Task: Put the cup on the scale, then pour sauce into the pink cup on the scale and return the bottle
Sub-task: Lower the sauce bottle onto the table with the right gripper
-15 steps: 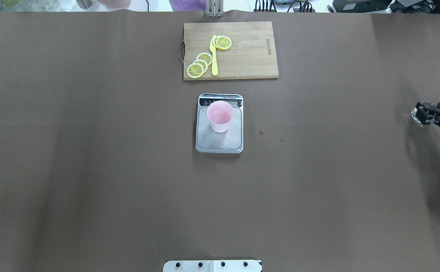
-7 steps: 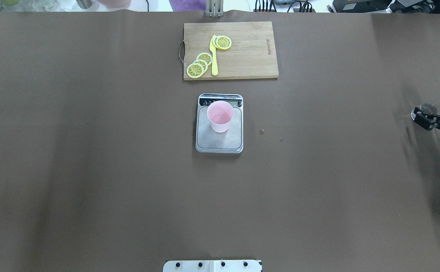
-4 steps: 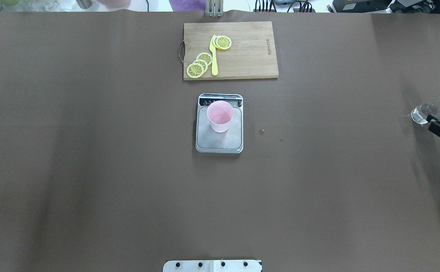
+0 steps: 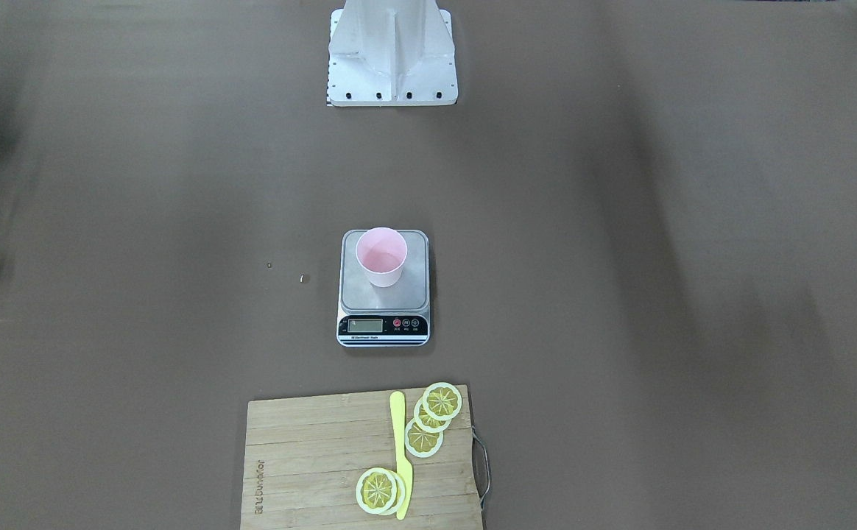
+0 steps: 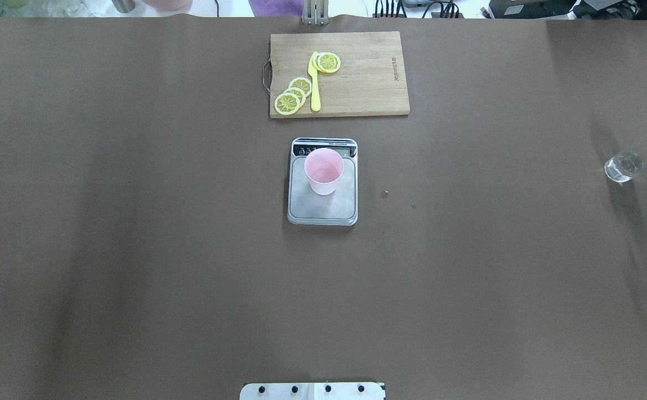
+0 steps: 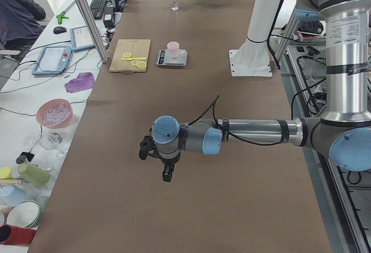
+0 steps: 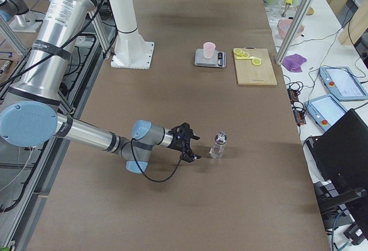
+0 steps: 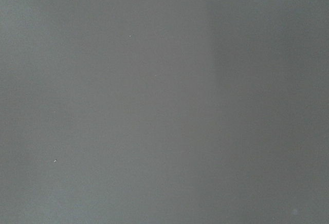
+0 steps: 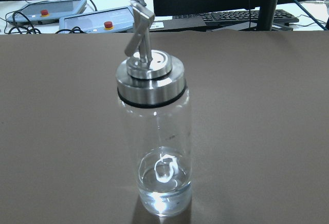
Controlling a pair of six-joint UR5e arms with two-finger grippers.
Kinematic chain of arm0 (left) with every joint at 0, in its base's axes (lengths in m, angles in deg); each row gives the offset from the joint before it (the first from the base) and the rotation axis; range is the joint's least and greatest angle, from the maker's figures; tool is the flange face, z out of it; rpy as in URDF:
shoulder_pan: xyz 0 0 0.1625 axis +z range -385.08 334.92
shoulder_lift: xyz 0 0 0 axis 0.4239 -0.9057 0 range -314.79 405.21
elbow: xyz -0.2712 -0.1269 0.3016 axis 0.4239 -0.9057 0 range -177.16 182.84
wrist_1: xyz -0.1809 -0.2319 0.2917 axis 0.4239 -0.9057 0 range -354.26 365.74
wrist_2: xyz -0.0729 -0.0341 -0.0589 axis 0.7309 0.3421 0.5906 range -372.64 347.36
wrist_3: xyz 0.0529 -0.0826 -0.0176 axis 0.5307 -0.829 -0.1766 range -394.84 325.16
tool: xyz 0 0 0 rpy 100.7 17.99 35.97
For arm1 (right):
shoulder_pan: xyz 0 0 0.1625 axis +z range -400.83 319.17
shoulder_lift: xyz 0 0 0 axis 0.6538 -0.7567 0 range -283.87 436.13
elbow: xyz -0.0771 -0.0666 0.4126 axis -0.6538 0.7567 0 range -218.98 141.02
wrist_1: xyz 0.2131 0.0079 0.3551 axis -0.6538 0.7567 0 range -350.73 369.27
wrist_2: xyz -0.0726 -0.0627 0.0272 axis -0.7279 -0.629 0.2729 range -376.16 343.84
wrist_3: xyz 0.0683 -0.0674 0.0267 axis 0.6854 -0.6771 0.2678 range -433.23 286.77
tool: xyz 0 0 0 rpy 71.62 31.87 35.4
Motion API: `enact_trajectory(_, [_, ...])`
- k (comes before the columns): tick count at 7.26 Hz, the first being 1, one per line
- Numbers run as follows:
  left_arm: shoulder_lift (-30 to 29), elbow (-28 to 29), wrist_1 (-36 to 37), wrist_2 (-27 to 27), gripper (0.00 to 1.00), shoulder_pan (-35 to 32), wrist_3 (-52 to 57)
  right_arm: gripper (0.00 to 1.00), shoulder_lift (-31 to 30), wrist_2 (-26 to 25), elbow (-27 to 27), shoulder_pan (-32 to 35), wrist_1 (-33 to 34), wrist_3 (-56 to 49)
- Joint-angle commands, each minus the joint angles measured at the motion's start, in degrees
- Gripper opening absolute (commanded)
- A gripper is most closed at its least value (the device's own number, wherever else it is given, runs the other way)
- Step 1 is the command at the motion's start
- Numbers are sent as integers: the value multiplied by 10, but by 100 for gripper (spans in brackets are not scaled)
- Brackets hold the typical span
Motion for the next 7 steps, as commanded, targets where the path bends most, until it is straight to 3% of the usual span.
enact_trajectory(1, [0,-1,0,0,98,0,0,100,9,118,1,70,6,-9])
enact_trajectory(2, [0,-1,0,1,98,0,0,100,26,210,5,153,28,-25])
enact_trajectory(4, [0,-2,0,1,98,0,0,100,82,363,5,305,147,-131])
enact_trajectory(7, [0,-2,-1,1,98,0,0,100,177,451,5,390,387,-263])
